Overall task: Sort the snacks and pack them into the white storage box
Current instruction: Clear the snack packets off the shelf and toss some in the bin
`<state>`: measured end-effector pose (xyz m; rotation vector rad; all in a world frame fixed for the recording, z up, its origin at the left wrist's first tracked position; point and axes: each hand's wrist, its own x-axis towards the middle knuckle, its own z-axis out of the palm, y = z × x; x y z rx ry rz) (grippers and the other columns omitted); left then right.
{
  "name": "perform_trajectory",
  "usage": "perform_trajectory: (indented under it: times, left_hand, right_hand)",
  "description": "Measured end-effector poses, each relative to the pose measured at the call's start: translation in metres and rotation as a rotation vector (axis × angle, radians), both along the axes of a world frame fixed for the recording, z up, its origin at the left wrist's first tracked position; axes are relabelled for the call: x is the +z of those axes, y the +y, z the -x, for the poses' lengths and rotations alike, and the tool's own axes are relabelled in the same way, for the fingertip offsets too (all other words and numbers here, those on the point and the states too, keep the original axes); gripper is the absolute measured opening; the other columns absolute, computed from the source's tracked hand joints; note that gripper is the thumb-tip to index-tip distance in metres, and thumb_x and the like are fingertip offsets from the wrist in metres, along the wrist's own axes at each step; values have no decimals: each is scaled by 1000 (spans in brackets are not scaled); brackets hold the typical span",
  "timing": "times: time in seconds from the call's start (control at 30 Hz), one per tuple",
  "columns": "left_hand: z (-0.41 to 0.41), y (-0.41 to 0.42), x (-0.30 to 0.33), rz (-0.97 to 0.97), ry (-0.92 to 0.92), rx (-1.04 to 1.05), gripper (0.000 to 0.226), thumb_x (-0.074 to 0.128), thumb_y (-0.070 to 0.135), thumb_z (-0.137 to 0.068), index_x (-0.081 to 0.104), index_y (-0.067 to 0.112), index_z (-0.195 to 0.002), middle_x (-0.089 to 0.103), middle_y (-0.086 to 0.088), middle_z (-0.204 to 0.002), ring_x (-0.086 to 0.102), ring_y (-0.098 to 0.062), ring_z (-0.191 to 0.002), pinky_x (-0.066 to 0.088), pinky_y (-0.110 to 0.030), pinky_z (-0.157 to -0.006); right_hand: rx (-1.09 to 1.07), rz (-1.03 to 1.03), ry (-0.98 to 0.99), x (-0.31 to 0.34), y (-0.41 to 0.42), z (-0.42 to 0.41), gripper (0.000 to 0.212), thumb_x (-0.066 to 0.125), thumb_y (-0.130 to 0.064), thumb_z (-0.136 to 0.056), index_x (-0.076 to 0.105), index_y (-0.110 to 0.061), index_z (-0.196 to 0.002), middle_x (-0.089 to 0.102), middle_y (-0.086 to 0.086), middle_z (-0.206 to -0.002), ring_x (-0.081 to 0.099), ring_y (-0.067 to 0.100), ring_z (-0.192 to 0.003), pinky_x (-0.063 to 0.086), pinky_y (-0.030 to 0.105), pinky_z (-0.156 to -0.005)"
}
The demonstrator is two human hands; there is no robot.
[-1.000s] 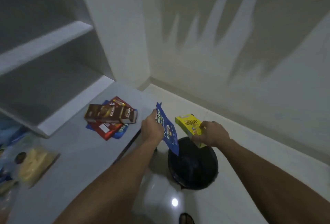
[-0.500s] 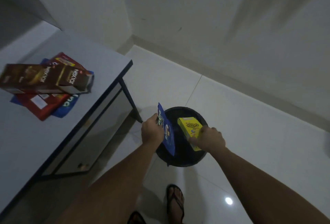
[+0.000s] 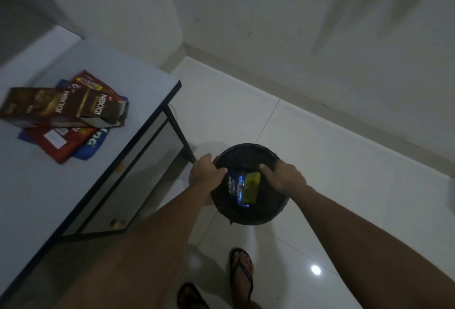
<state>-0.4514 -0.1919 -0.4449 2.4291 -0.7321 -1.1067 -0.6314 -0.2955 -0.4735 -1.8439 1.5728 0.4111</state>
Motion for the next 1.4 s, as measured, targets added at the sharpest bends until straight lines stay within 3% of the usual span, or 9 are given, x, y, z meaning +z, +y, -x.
perform_trajectory:
  times: [0.13, 0.4, 0.53, 0.6, 0.67, 0.9, 1.03, 1.23, 1.4]
  left_hand:
    - [-20, -6, 55, 31, -20, -25, 79, 75, 34, -79, 39, 7, -143, 47, -14, -144, 47, -30, -129, 41, -39, -107]
    - [-82, 3, 178, 129, -169, -29, 61, 79, 35, -72, 62, 0, -118, 67, -17, -117, 63, -30, -106, 52, -37, -92]
    - [-115, 30, 210, 168, -219, 53, 63, 79, 35, -73, 59, 3, -124, 64, -15, -122, 60, -29, -112, 48, -36, -98]
    - [-135, 49, 218, 165, -267, 89, 47, 78, 32, -75, 67, 4, -110, 68, -14, -111, 62, -26, -103, 47, -29, -89]
    - [-154, 70, 223, 157, -309, 146, 30, 77, 26, -76, 72, 5, -97, 71, -13, -100, 63, -26, -94, 44, -25, -77]
    - [-229, 134, 202, 44, -336, 463, 27, 69, 25, -80, 70, 10, -102, 70, -10, -106, 66, -31, -97, 53, -34, -84]
    - [-260, 154, 184, 24, -270, 586, 23, 66, 19, -83, 65, 2, -99, 68, -18, -105, 65, -34, -96, 45, -30, -71]
    - [-292, 155, 155, 71, -132, 648, 32, 66, 21, -83, 57, 2, -108, 62, -18, -113, 62, -33, -98, 48, -32, -75]
    - [-301, 147, 143, 200, 72, 824, 59, 69, 14, -83, 42, 1, -133, 54, -16, -127, 58, -35, -112, 48, -34, -89]
  right_hand:
    - [131, 47, -81, 64, -16, -25, 62, 44, -63, -90, 55, -9, -117, 62, 16, -116, 59, 35, -103, 45, 35, -79]
    - [380, 163, -231, 186, -29, -114, 64, 51, -60, -89, 52, -8, -127, 57, 16, -129, 55, 34, -114, 47, 40, -91]
    - [489, 184, -287, 220, -14, -164, 62, 55, -56, -89, 51, -9, -129, 58, 15, -129, 55, 33, -115, 47, 39, -92]
    - [554, 181, -307, 231, 0, -191, 61, 58, -53, -88, 51, -9, -129, 59, 14, -128, 55, 32, -116, 47, 38, -91]
    - [617, 177, -318, 238, 16, -220, 61, 61, -52, -86, 50, -10, -129, 59, 14, -128, 54, 31, -116, 47, 38, -92]
    - [784, 239, -365, 230, 75, -309, 65, 76, -44, -74, 50, -13, -125, 58, 10, -119, 56, 25, -108, 46, 33, -84]
    - [858, 312, -351, 213, 95, -345, 84, 77, -53, -65, 41, -21, -134, 55, 9, -126, 52, 27, -115, 48, 45, -95]
    - [835, 315, -295, 194, 103, -369, 86, 77, -50, -72, 34, -24, -141, 54, 6, -134, 53, 25, -119, 49, 47, -97]
    - [802, 324, -291, 186, 98, -375, 77, 76, -49, -74, 41, -23, -137, 57, 5, -129, 56, 23, -115, 52, 42, -94]
